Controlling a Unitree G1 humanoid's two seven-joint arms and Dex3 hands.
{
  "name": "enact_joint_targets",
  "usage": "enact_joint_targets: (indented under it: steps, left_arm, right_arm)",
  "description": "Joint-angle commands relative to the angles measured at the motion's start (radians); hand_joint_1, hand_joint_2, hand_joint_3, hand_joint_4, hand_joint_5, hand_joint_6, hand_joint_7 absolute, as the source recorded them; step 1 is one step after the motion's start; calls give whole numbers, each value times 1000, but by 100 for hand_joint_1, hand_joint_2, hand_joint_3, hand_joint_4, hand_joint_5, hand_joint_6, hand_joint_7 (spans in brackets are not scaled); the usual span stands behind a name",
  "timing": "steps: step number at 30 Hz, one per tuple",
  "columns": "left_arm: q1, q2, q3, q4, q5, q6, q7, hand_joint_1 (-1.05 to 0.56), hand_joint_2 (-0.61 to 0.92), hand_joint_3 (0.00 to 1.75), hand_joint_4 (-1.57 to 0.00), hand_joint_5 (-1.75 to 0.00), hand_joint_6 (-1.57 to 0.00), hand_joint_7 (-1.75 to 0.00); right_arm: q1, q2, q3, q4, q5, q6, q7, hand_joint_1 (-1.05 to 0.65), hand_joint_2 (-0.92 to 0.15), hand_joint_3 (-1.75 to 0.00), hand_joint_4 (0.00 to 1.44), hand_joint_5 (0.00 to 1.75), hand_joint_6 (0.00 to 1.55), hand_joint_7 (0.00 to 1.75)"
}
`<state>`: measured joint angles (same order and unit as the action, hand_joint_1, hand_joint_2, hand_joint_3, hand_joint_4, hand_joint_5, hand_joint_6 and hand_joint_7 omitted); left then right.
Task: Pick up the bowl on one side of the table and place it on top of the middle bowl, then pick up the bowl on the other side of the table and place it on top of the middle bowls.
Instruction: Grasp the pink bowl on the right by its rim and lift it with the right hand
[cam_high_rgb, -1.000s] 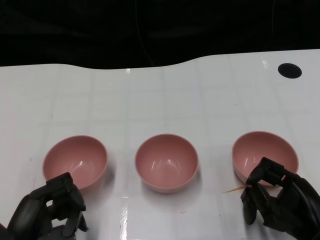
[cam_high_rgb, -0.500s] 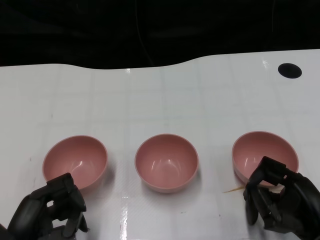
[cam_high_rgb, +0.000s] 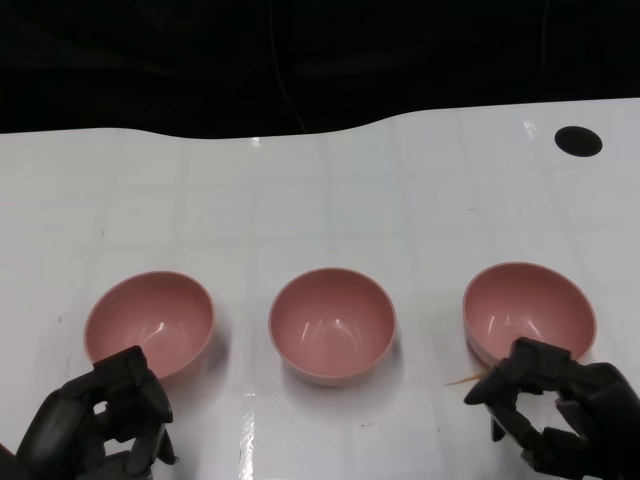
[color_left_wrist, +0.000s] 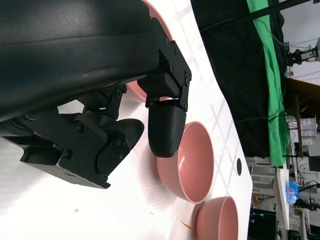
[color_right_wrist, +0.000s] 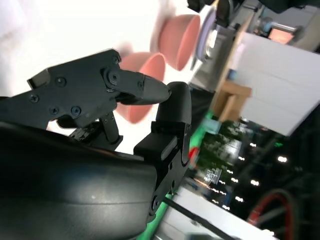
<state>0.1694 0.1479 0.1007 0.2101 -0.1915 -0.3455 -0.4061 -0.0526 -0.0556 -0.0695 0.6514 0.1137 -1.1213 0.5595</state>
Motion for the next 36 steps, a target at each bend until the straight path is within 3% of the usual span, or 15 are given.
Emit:
enact_joint_targets:
  steps: [1,5,7,8,9,12,14,17,22,27,32,36]
  left_arm:
    - [7,9,4,-8,1,0,5,-1,58,120,-74,-175,-67,-165]
    - [9,11,4,-12,6,10,11,-2,58,120,-75,-175,-68,-165]
    - [8,14,5,-11,9,7,12,-3,57,120,-75,-175,-68,-165]
    - [7,14,6,-9,9,3,12,-3,57,120,-75,-175,-68,-165]
    - [7,14,6,-8,10,1,11,-3,57,121,-75,-175,-68,-165]
    - [7,13,8,-11,2,7,9,-3,57,121,-75,-175,-68,-165]
    - [5,12,9,-7,2,3,10,-3,57,121,-75,-175,-67,-165]
    - [2,15,10,-1,6,0,10,-4,56,121,-76,-175,-68,-166]
    - [-3,18,11,5,0,1,3,-2,56,123,-76,-175,-68,-167]
    - [-6,19,13,10,-7,6,-2,-3,56,122,-76,-175,-68,-166]
    - [-16,21,18,33,-18,-15,-18,-2,57,121,-76,-175,-68,-167]
    - [-13,23,17,21,-21,4,-18,-3,57,120,-76,-175,-68,-167]
  right_arm:
    - [-28,-17,-12,62,-20,-112,-51,-62,-92,-34,81,130,90,75]
    - [-41,-40,-40,85,-145,-200,-138,-62,-92,-36,78,100,93,47]
    - [-35,-58,-49,62,-217,-200,-177,-64,-92,-36,80,72,94,26]
    - [-34,-66,-53,50,-252,-200,-196,-65,-92,-34,79,46,92,13]
    - [-33,-72,-53,43,-277,-200,-215,-65,-92,-32,80,32,91,8]
    - [-22,-97,-72,-8,-401,-174,-289,-69,-92,-33,74,13,83,1]
    - [-9,-116,-99,-72,-527,-141,-359,-71,-92,-33,71,9,79,0]
    - [17,-142,-137,-196,-750,-64,-501,-81,-92,-40,51,1,58,0]
    - [45,-184,-102,-311,-948,73,-710,-89,-92,-40,37,0,45,0]
    - [66,-227,-39,-384,-1001,219,-799,-95,-92,-34,27,0,34,0]
    - [91,-254,10,-485,-1003,400,-781,-101,-92,-33,24,0,28,0]
    - [92,-286,44,-513,-1002,475,-800,-102,-92,-29,26,1,29,0]
